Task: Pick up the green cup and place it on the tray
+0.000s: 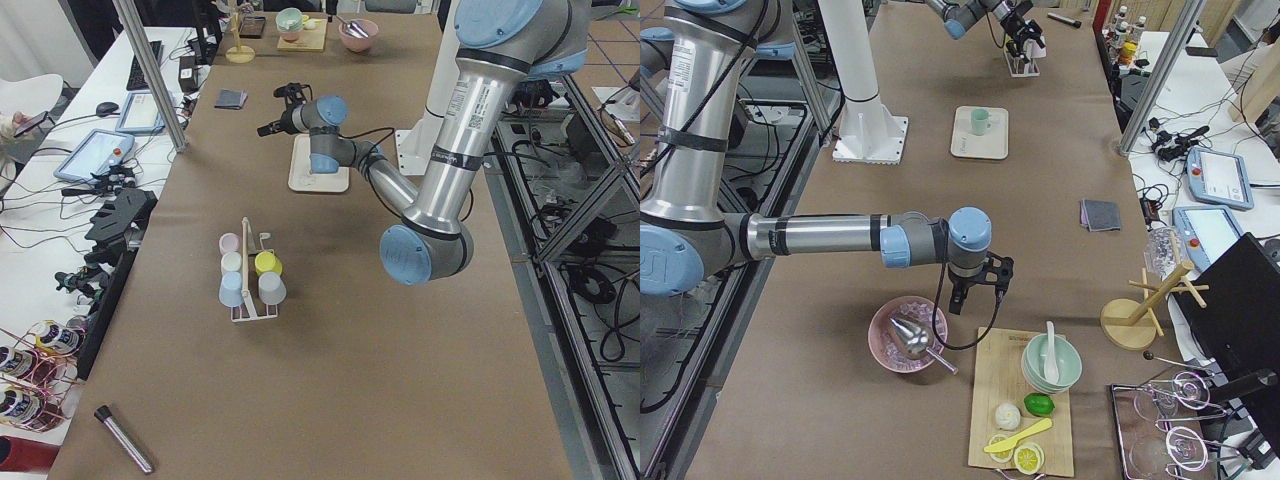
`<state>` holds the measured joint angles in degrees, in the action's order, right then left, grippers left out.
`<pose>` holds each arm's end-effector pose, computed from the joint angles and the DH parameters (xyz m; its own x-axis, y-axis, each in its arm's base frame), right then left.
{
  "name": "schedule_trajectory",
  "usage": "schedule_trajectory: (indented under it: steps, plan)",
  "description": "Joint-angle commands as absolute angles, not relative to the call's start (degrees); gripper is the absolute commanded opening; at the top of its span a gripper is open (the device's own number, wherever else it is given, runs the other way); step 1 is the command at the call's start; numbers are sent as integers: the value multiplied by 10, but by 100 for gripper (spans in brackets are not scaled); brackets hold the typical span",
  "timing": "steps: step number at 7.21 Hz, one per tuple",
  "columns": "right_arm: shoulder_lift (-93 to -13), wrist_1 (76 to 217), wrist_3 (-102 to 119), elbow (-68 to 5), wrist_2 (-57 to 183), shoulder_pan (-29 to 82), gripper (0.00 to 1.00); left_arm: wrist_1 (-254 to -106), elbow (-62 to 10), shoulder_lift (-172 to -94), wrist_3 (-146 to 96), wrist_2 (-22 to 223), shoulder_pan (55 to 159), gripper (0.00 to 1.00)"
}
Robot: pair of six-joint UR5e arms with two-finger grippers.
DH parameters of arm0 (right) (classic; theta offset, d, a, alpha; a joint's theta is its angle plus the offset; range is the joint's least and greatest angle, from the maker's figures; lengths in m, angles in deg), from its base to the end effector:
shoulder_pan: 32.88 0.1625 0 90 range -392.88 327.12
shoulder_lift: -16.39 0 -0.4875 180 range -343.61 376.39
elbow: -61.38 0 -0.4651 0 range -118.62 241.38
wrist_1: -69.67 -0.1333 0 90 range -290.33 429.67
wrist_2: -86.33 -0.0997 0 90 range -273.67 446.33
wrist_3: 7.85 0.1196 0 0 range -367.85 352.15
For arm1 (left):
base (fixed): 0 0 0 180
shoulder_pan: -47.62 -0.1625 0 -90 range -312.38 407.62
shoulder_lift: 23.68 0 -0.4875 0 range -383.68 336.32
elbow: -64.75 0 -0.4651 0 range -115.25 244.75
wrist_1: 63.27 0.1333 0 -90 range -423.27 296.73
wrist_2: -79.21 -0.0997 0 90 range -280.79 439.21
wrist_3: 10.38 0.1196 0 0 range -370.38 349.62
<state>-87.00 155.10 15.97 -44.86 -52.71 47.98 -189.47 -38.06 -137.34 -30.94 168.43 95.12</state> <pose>-0.0307 -0.4616 0.6785 0.6415 0.2121 0.7372 -0.1110 0.9766 -0.1843 0.3826 -0.6172 0.2730 0.7691 0.5464 -0.3314 0.0736 0.4395 0.8952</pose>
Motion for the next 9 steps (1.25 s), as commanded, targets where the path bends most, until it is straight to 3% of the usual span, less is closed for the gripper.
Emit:
schedule_trajectory:
  steps: [1, 3, 7, 9]
  plan:
    - [-869, 1552, 161, -445, -525, 478, 100, -1752, -330, -1377, -315, 1747, 1082, 98]
    - [-864, 1552, 165, -445, -510, 478, 100, -1688, -243, -1375, -309, 1896, 1227, 98]
    - [-863, 1563, 163, -449, -502, 478, 100, -1681, -154, -1250, -309, 2189, 1413, 98]
    - [-863, 1563, 164, -450, -502, 477, 100, -1682, -149, -1188, -306, 2190, 1414, 98]
